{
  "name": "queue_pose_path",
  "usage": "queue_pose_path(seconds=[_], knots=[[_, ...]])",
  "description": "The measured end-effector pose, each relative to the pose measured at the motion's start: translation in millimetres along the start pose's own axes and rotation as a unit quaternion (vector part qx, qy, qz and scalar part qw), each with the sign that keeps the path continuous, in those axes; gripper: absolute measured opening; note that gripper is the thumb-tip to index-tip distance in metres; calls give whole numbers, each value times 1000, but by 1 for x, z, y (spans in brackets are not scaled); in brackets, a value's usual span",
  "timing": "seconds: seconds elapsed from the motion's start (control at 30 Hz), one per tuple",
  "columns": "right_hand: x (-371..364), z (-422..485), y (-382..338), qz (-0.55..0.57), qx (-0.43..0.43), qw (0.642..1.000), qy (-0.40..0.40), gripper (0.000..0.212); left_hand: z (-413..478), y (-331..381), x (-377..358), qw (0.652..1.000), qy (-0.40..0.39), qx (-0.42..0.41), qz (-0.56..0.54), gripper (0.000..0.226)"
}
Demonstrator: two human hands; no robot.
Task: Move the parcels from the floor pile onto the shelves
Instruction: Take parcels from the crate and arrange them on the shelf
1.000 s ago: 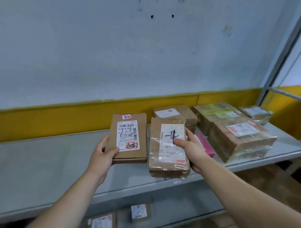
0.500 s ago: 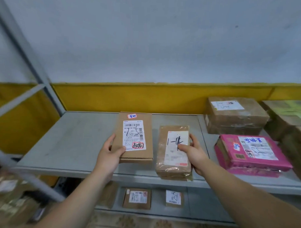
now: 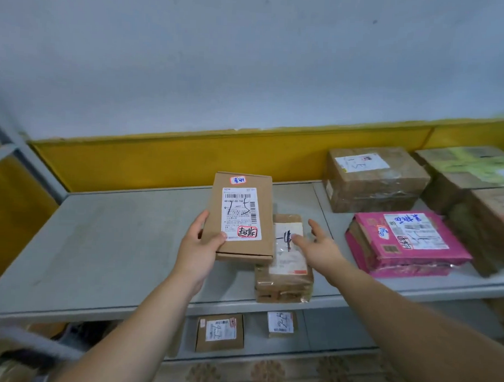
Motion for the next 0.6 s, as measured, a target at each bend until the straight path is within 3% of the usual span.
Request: queue_pose_path(seconds=[0.27,0.6], knots=[[94,-46,-32,-48,81,993,65,65,-18,61,-111,993,-96,-66,-12,64],[327,-136,23,-42,81,976,196,63,-131,99,-342,962,-238,-136,20,66]])
Point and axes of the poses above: each hand's wrist, its own z-axis towards the middle knuckle, its own x-axis out of the back of the hand, y = z × x, the point moved 5 cm from there along z, towards the middle knuckle, and after that the axes turned 6 degrees about x, right-handed, at the moved point
